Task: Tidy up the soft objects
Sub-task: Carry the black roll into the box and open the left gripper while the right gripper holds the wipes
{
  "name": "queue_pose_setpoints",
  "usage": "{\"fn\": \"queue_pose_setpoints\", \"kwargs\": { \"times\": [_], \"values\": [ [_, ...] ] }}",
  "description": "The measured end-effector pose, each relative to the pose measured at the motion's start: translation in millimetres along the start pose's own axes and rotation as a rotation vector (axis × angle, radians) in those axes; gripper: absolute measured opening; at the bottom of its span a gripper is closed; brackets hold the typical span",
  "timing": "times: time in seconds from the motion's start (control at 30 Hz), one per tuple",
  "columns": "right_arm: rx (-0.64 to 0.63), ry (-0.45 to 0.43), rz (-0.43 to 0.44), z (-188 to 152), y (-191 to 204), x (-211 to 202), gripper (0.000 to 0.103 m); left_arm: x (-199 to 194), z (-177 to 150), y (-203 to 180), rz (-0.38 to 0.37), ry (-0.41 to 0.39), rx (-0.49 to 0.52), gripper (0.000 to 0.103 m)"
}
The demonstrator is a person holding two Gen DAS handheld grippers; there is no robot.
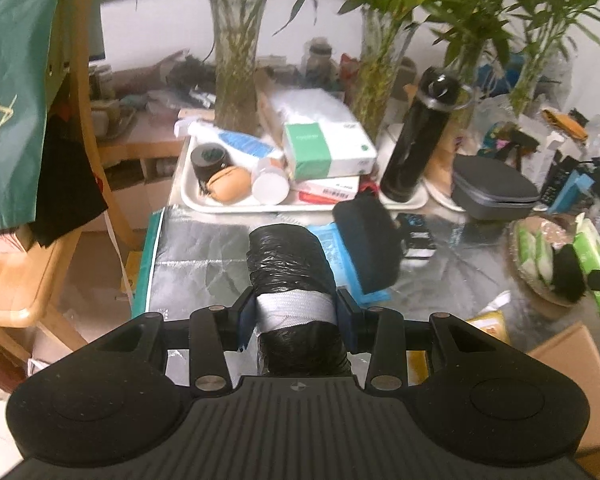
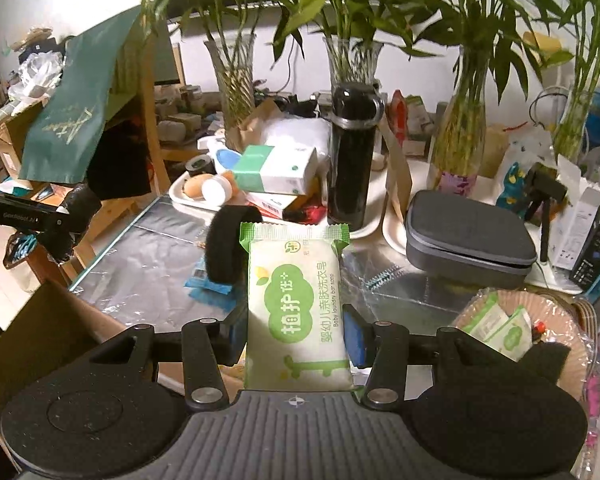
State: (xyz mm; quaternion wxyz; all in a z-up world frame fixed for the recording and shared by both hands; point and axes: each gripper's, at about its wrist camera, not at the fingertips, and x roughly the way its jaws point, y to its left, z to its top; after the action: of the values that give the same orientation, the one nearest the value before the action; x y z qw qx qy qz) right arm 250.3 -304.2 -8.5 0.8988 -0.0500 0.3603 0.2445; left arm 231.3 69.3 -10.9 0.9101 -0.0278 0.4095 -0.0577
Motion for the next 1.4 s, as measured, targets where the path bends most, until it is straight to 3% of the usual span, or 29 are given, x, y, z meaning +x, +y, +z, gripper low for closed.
{"fn": "queue_pose_setpoints", "kwargs": {
  "times": [0.73, 1.07, 1.4],
  "values": [
    [-0.053, -0.05, 0.06, -13.3, 45.8, -60.6, 0.051, -79.6, -20.0, -52.3, -0.133, -0.064, 0.118, 0.04],
    [-0.076, -0.026, 0.085, -31.0, 65.4, -69.3, 0.051, -80.4, -50.5, -72.9, -0.143, 0.0, 0.161, 0.04],
    [-0.089, -0.007, 0.09, -48.5, 76.9, -78.4, 0.051, -68.4, -77.3, -79.6, -0.131, 0.099, 0.122, 0.041]
  ]
}}
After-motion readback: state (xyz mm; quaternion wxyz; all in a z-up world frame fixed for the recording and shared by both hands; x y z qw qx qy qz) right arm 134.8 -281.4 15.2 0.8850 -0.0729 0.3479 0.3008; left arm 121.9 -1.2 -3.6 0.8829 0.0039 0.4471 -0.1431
